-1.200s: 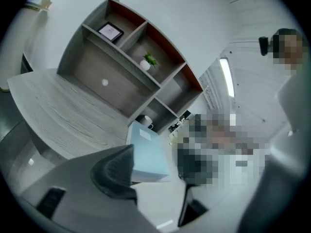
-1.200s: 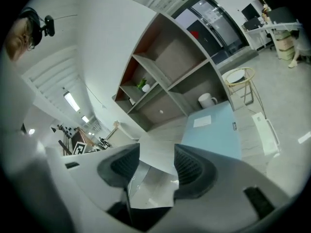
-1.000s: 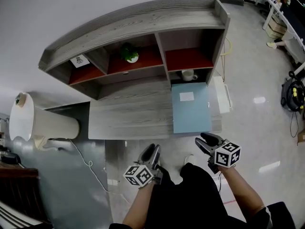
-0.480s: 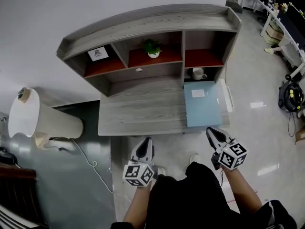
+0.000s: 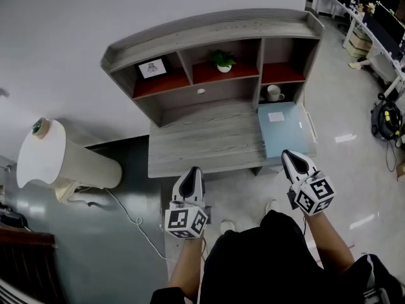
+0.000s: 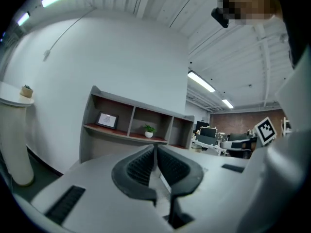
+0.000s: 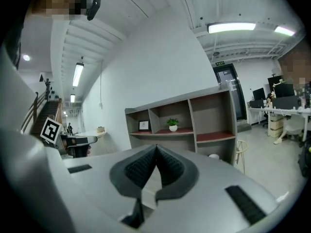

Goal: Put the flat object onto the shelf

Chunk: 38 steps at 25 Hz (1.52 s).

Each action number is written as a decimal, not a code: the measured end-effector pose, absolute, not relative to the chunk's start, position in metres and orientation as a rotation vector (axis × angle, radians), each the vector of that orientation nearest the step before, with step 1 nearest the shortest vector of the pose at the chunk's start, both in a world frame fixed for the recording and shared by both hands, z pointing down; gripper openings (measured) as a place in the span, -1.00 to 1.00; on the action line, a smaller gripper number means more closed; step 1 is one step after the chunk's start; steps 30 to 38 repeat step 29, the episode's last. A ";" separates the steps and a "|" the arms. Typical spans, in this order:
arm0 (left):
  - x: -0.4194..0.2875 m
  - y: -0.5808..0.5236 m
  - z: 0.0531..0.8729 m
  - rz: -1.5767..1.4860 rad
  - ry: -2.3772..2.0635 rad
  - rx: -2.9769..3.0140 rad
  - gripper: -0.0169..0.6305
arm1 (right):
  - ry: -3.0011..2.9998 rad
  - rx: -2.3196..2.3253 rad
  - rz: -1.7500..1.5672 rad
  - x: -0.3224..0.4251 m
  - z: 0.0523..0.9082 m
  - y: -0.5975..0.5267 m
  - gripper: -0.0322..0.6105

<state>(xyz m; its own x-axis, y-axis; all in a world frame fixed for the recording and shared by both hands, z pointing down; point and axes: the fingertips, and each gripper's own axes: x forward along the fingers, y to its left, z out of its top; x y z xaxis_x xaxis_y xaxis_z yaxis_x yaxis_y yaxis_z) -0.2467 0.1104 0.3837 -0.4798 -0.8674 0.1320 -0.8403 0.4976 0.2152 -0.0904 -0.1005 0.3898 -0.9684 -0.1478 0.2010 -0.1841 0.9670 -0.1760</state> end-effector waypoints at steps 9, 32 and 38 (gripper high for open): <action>-0.265 0.160 0.395 -0.115 -2.609 1.351 -0.88 | -2.906 0.330 0.086 -0.081 0.404 -0.073 -0.90; -0.272 0.179 0.410 -0.053 -2.595 1.384 -0.88 | -2.934 0.386 0.018 -0.094 0.407 -0.042 -0.90; -0.272 0.179 0.410 -0.053 -2.595 1.384 -0.88 | -2.934 0.386 0.018 -0.094 0.407 -0.042 -0.90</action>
